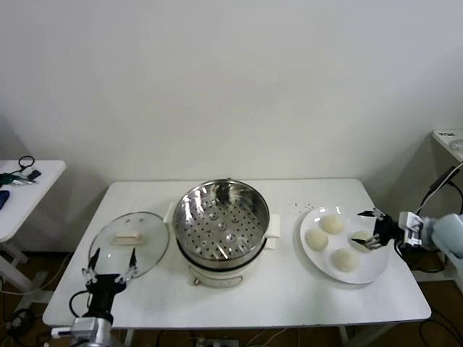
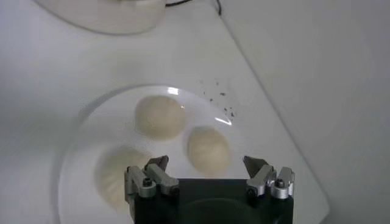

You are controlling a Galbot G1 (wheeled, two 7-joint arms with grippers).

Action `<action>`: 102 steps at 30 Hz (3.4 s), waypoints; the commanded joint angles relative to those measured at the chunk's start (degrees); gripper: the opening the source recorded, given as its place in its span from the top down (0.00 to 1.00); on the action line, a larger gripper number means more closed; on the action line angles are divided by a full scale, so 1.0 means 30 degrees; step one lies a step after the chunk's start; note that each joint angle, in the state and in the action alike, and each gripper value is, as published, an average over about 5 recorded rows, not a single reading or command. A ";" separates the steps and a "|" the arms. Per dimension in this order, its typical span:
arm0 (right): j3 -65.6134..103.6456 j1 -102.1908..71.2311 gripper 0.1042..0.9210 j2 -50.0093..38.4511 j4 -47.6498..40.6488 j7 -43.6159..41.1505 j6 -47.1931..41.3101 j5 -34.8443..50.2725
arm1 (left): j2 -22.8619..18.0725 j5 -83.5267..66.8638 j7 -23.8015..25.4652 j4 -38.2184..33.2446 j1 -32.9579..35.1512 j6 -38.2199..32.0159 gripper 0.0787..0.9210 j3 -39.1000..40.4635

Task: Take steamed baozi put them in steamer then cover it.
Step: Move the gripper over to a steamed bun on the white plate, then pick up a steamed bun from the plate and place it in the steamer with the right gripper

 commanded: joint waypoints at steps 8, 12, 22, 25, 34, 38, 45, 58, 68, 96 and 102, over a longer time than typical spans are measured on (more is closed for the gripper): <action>-1.3884 1.2549 0.12 0.3687 -0.7066 -0.3557 0.0485 -0.2350 | 0.0353 -0.0365 -0.0060 -0.0134 0.0005 0.0324 0.12 0.0022; -1.4233 1.2614 0.12 0.5150 -0.8515 -0.3579 0.0755 -0.2927 | 0.0370 -0.0470 -0.0138 -0.0135 -0.0084 0.0440 0.12 0.0067; -1.3795 1.1862 0.12 0.7359 -1.1301 -0.3570 0.1237 -0.4114 | 0.1125 -0.0731 -0.0077 0.0098 -0.0317 0.0751 0.12 -0.0191; -1.3456 1.1571 0.12 0.7668 -1.1760 -0.3471 0.1519 -0.4538 | 0.1231 -0.0809 -0.0082 0.0225 -0.0421 0.0798 0.12 -0.0284; -1.2148 1.0979 0.12 0.8674 -1.3341 -0.2993 0.2367 -0.5832 | 0.1167 -0.0882 0.0061 0.0369 -0.0479 0.0923 0.12 -0.0275; -1.1893 1.0863 0.12 0.9093 -1.3772 -0.2970 0.2380 -0.6069 | 0.1188 -0.0850 0.0052 0.0477 -0.0534 0.0938 0.12 -0.0276; -1.1630 1.0790 0.12 0.9675 -1.4172 -0.2934 0.2390 -0.6136 | 0.1252 -0.0853 0.0032 0.0568 -0.0513 0.0971 0.12 -0.0303; -1.1819 1.0984 0.14 0.9780 -1.4376 -0.3263 0.2558 -0.6035 | 0.1328 -0.0937 -0.0024 0.0613 -0.0440 0.0911 0.12 -0.0371; -1.1900 1.1027 0.20 0.9630 -1.4208 -0.3378 0.2632 -0.5821 | 0.1353 -0.1028 -0.0059 0.0565 -0.0311 0.0879 0.12 -0.0464; -2.2887 2.2224 0.23 0.7985 -0.3166 -0.4661 0.5792 0.0101 | 0.1433 -0.1697 -0.0090 -0.0134 0.0265 0.1117 0.12 -0.0463; -2.3138 2.3445 0.22 0.9961 -0.2127 -0.4516 0.7891 -0.0959 | 0.1412 -0.2413 -0.0097 -0.0457 0.0328 0.1556 0.12 -0.0338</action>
